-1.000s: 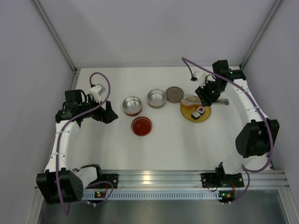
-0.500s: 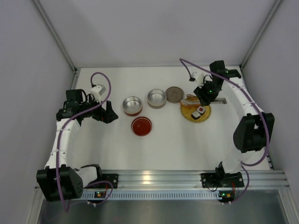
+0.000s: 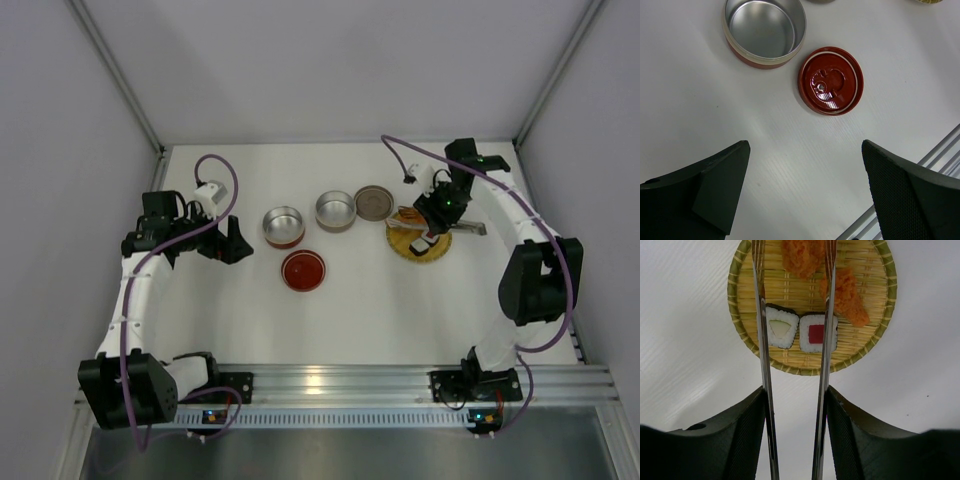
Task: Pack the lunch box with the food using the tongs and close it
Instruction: Pick up the fake food from the plate.
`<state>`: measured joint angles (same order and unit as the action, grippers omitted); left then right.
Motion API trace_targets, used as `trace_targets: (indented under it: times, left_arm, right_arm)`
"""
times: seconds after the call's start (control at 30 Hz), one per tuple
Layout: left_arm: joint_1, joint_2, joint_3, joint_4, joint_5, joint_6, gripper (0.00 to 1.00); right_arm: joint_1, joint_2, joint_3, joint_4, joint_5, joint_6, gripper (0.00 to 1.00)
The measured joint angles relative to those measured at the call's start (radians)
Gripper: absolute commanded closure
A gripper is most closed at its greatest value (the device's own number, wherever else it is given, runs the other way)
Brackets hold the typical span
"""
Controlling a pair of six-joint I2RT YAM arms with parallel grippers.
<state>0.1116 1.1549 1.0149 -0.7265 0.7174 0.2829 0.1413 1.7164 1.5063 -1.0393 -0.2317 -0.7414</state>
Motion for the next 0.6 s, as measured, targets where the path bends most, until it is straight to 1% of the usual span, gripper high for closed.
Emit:
trace_targets:
  times: [0.6]
  left_arm:
    - [0.0, 0.0, 0.0, 0.0, -0.003, 0.0, 0.02]
  right_arm:
    - [0.0, 0.0, -0.009, 0.041, 0.048, -0.007, 0.52]
